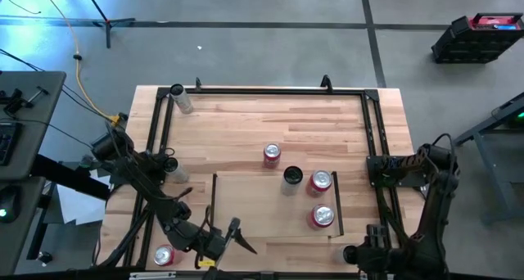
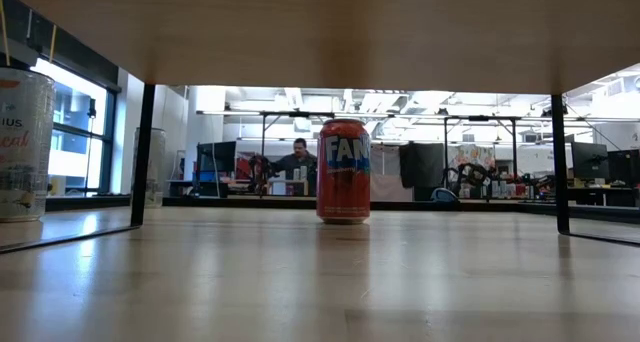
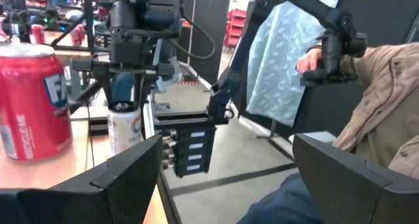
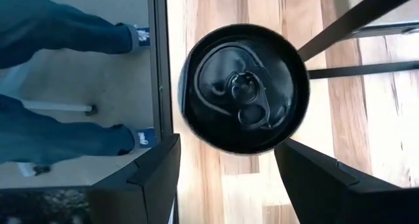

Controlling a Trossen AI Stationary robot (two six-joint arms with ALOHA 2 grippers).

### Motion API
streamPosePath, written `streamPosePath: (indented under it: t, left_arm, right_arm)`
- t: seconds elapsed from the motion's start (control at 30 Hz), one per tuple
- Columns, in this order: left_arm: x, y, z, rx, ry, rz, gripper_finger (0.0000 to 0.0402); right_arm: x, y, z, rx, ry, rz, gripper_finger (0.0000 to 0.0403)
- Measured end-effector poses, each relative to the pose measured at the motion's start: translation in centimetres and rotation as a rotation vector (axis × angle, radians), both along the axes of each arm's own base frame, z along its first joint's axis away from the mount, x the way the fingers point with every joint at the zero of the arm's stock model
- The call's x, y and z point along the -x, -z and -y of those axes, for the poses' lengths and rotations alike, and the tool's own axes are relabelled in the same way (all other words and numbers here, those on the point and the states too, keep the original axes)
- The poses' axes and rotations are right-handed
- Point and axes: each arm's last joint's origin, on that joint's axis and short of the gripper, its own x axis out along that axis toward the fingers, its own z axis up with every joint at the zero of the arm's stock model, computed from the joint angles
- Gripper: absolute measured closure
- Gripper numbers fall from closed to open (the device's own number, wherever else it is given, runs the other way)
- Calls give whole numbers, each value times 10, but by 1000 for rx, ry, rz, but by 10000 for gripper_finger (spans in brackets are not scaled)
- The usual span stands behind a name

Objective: Place canned beverage on shelf
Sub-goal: Put the bottom white yellow soda can on the shelf aligned with the white yellow soda can

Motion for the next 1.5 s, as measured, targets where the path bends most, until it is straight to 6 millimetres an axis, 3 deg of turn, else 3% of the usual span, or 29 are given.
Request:
streamPosePath:
  t: [0.53, 0.83, 1.27, 1.5]
  left_arm:
    - [-5, 8, 1, 2, -12, -8, 69]
    - [-12, 27, 7, 20, -20, -17, 69]
    - [-32, 65, 2, 78, -91, -134, 69]
    - [-47, 64, 15, 38, -100, -116, 69]
  right_arm:
    - [-6, 28, -14, 72, 5, 19, 172]
    - [-11, 45, -23, 99, 25, 68, 172]
    - [-26, 47, -26, 65, 77, 189, 172]
    - [-37, 46, -22, 75, 101, 209, 172]
